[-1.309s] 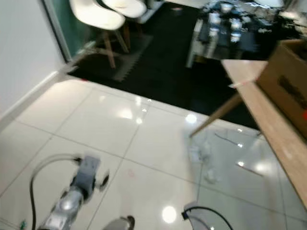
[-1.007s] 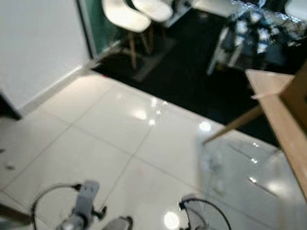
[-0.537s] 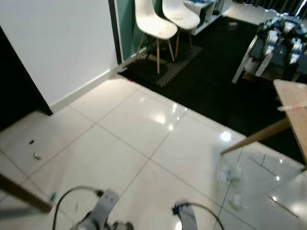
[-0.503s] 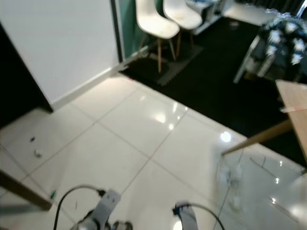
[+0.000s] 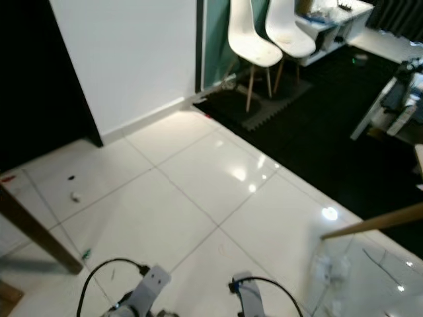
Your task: Picking trash to rubbish bin
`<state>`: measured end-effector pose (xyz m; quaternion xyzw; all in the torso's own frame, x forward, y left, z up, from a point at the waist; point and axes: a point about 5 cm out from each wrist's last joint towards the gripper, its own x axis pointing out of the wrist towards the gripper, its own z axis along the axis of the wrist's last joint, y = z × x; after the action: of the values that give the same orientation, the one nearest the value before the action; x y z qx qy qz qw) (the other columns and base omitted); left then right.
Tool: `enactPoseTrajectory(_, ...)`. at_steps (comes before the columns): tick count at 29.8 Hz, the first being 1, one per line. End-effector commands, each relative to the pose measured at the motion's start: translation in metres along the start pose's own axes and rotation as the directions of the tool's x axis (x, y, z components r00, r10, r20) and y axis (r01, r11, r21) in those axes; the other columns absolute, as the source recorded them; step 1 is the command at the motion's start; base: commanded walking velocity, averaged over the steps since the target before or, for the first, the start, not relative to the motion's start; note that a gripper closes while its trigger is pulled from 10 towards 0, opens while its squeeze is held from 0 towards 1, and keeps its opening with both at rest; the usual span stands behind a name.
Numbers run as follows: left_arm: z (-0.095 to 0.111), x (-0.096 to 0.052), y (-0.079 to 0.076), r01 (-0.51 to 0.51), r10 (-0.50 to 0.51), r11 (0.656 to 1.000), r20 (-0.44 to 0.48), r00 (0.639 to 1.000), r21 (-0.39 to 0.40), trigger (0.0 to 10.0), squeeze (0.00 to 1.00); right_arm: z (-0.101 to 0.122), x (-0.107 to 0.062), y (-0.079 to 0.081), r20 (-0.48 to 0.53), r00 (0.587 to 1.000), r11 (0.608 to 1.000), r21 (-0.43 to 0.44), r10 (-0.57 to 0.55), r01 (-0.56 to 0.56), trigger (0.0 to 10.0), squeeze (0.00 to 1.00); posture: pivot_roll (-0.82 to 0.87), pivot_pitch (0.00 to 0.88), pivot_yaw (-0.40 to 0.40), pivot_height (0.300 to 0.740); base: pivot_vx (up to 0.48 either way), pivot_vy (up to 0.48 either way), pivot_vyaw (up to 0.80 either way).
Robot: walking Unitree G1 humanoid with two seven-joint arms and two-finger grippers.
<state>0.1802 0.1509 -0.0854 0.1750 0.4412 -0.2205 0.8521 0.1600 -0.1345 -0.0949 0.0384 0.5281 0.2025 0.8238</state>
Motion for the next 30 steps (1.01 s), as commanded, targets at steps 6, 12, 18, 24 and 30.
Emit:
enactPoseTrajectory(6, -0.0255, -0.0044, -0.0103, 0.036, -0.043, 0.995, -0.077, 0.996, -0.090, 10.0, 0.00, 0.0001, 0.0010, 0.0025, -0.016, 1.000, 1.000, -0.025, 0.010, -0.010, 10.0, 0.00, 0.28, 0.108, -0.114, 0.740, 0.000, 0.000, 0.68)
enactPoseTrajectory(12, -0.0253, -0.0043, -0.0105, 0.035, -0.043, 0.995, -0.076, 0.996, -0.093, 10.0, 0.00, -0.0001, 0.0008, 0.0025, -0.019, 1.000, 0.999, -0.034, 0.018, -0.018, 10.0, 0.00, 0.28, 0.110, -0.114, 0.740, 0.000, 0.000, 0.68)
enactPoseTrajectory(18, -0.0251, -0.0044, -0.0095, 0.031, -0.039, 0.994, -0.074, 0.997, -0.105, 10.0, 0.00, -0.0002, -0.0017, -0.0028, -0.019, 1.000, 0.999, -0.034, 0.026, -0.026, 10.0, 0.00, 0.28, 0.113, -0.114, 0.740, 0.000, 0.000, 0.68)
enactPoseTrajectory(24, -0.0246, -0.0045, -0.0079, 0.024, -0.032, 0.994, -0.072, 0.997, -0.111, 10.0, 0.00, 0.0006, -0.0022, -0.0036, -0.020, 0.999, 0.999, -0.037, 0.033, -0.034, 10.0, 0.00, 0.29, 0.114, -0.113, 0.740, 0.000, 0.000, 0.68)
enactPoseTrajectory(30, -0.0248, -0.0045, -0.0078, 0.020, -0.028, 0.993, -0.072, 0.997, -0.114, 10.0, 0.00, -0.0006, -0.0029, -0.0047, -0.024, 0.999, 0.999, -0.040, 0.036, -0.037, 10.0, 0.00, 0.29, 0.114, -0.113, 0.740, 0.000, 0.000, 0.68)
